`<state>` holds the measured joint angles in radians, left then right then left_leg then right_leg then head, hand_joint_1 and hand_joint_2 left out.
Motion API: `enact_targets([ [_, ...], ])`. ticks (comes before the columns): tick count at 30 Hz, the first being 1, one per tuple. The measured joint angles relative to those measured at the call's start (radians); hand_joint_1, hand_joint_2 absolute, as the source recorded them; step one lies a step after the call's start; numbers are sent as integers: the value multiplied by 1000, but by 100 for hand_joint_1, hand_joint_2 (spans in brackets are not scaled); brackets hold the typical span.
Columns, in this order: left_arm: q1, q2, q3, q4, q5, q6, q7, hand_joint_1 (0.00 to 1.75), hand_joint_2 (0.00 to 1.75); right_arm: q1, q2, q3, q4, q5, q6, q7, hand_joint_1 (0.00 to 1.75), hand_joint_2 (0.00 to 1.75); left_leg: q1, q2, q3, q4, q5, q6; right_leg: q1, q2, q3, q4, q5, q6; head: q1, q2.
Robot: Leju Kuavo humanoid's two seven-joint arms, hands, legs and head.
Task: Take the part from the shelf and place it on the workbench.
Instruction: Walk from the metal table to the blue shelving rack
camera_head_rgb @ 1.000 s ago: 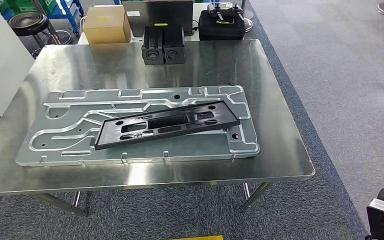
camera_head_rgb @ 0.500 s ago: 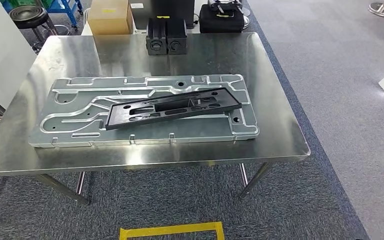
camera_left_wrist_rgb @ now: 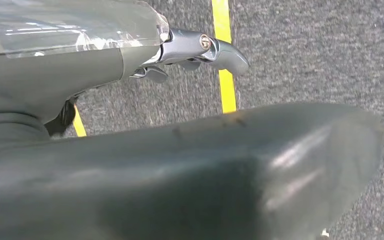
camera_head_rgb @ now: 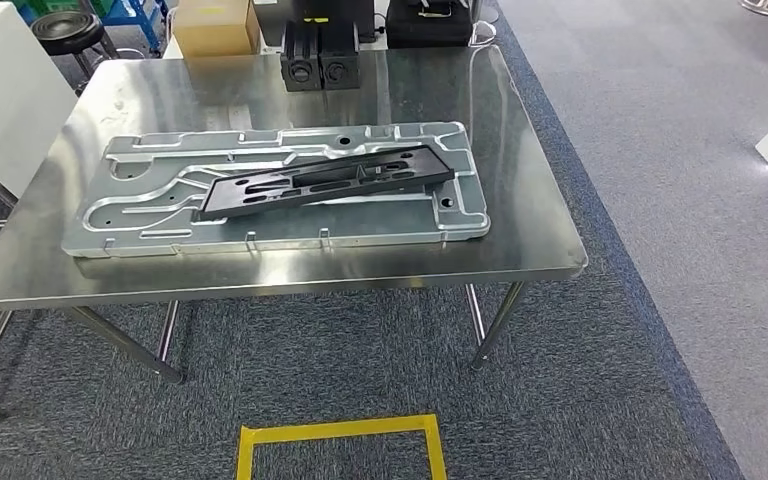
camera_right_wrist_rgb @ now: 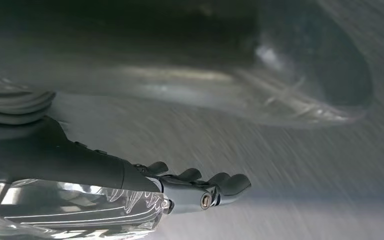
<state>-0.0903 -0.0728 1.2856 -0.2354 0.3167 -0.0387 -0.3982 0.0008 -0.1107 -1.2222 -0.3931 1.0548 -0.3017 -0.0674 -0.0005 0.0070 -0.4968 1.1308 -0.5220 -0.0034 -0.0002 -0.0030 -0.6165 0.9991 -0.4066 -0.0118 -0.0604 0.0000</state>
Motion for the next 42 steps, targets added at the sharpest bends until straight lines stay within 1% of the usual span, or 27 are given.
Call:
enact_targets([
  [2,-6,0,0,0,0,-4,-2,0,0,-4,5,0,43,25,65,65,0,0,-5,0,81,-124,-28,11,2,-1,-17,13,16,9,0,0],
  [3,-7,0,0,0,-1,-5,-2,0,0,-6,7,0,61,34,85,85,0,0,-7,0,96,-154,-38,17,2,-1,-21,14,25,14,0,0],
  [5,-6,0,0,1,-2,-6,-4,0,0,-7,9,1,86,41,100,100,0,0,-6,3,86,-165,-25,32,-2,0,-28,12,37,26,0,0],
  [6,-5,0,0,2,-2,-5,-4,0,0,-6,9,1,93,42,101,103,0,0,-5,6,76,-167,-12,39,-4,1,-35,23,17,32,0,0],
  [7,-5,-1,0,2,-1,-5,-5,0,0,-6,9,1,99,43,102,104,0,0,-3,9,63,-168,2,45,-6,3,-47,51,-23,39,0,0],
  [9,-5,0,0,2,4,-5,-5,0,0,-7,9,1,108,45,107,107,0,0,-2,12,32,-168,27,51,-11,3,-76,161,-134,54,0,0],
  [10,-4,0,0,2,7,-5,-5,0,0,-8,9,1,112,52,117,115,0,0,-2,13,15,-166,39,51,-14,3,-85,225,-167,60,0,0],
  [11,-4,0,0,2,8,-5,-5,0,0,-10,10,2,117,63,133,126,0,0,-2,14,-1,-163,51,49,-18,3,-84,272,-172,65,0,0],
  [13,-5,-1,0,3,8,-2,-3,0,0,-13,18,11,126,96,175,150,0,0,1,14,-37,-152,72,42,-24,3,-40,279,-123,71,0,0],
  [14,-5,-2,0,4,8,0,-1,0,0,-16,26,19,131,110,192,155,0,0,3,14,-54,-143,80,37,-27,3,8,229,-96,73,0,0],
  [15,-7,-3,0,4,9,3,0,0,0,-20,37,26,135,118,204,157,0,0,5,14,-70,-134,87,30,-28,4,66,155,-91,73,0,0],
  [17,-11,-8,-1,5,10,8,3,0,0,-31,60,35,145,130,214,162,0,0,5,14,-92,-121,101,16,-25,8,155,22,-117,60,0,0],
  [18,-13,-10,-2,5,10,10,4,0,0,-36,73,39,150,138,216,172,0,0,4,14,-97,-119,109,9,-20,10,170,-10,-130,49,0,0],
  [20,-14,-13,-2,5,10,13,11,0,0,-44,100,52,161,156,216,211,0,0,8,13,-103,-117,121,-6,-16,6,160,-20,-122,24,0,0],
  [21,-13,-13,-1,6,10,13,16,0,0,-49,114,59,165,163,212,232,0,0,10,11,-110,-107,106,-12,-16,4,150,-20,-111,14,0,0],
  [23,-11,-13,-1,6,10,14,35,0,0,-59,142,68,171,168,197,263,0,0,14,5,-136,-39,23,-20,-16,-1,123,-23,-86,-3,0,0],
  [25,-10,-12,1,6,11,14,62,0,0,-67,167,72,175,171,182,283,0,0,14,3,-165,86,-75,-24,-10,-2,89,-21,-61,-11,0,0],
  [26,-9,-12,3,6,11,16,75,0,0,-70,179,76,177,175,181,293,0,0,14,2,-170,142,-95,-24,-6,-2,70,-19,-47,-13,0,0],
  [28,-9,-11,8,6,11,21,88,0,0,-76,194,86,183,183,197,305,0,0,12,2,-136,163,-59,-20,-1,-2,33,-12,-23,-12,0,0],
  [30,-10,-12,12,6,11,26,79,0,0,-83,204,92,187,184,221,310,0,0,9,2,-36,53,-12,-8,3,-2,0,-2,-2,-9,0,0],
  [32,-13,-13,12,6,12,21,57,0,0,-87,208,93,189,172,238,315,0,0,3,2,71,-100,-27,5,6,-2,-19,8,16,-2,0,0],
  [33,-15,-13,10,6,12,15,47,0,0,-88,209,93,189,162,241,317,0,0,0,2,98,-147,-42,12,6,-4,-24,9,26,4,0,0],
  [35,-14,-15,-2,7,10,1,36,0,0,-85,209,89,189,138,240,319,0,0,-2,3,99,-174,-39,24,4,-5,-31,6,46,16,0,0],
  [37,-13,-17,-14,8,10,-5,37,0,0,-83,209,84,189,120,233,320,0,0,0,8,78,-176,-13,39,0,-1,-43,26,12,28,0,0],
  [40,-16,-19,-30,9,13,-4,49,0,0,-78,209,81,189,108,225,320,0,0,2,13,31,-175,27,49,-9,2,-82,190,-146,43,0,0],
  [41,-16,-20,-34,9,12,-2,55,0,0,-77,210,80,189,107,224,319,0,0,2,14,12,-172,40,48,-11,2,-90,253,-174,48,0,0],
  [42,-16,-21,-37,9,12,1,59,0,0,-76,210,80,189,106,223,319,0,0,2,15,-8,-167,52,46,-14,2,-85,292,-171,52,0,0],
])
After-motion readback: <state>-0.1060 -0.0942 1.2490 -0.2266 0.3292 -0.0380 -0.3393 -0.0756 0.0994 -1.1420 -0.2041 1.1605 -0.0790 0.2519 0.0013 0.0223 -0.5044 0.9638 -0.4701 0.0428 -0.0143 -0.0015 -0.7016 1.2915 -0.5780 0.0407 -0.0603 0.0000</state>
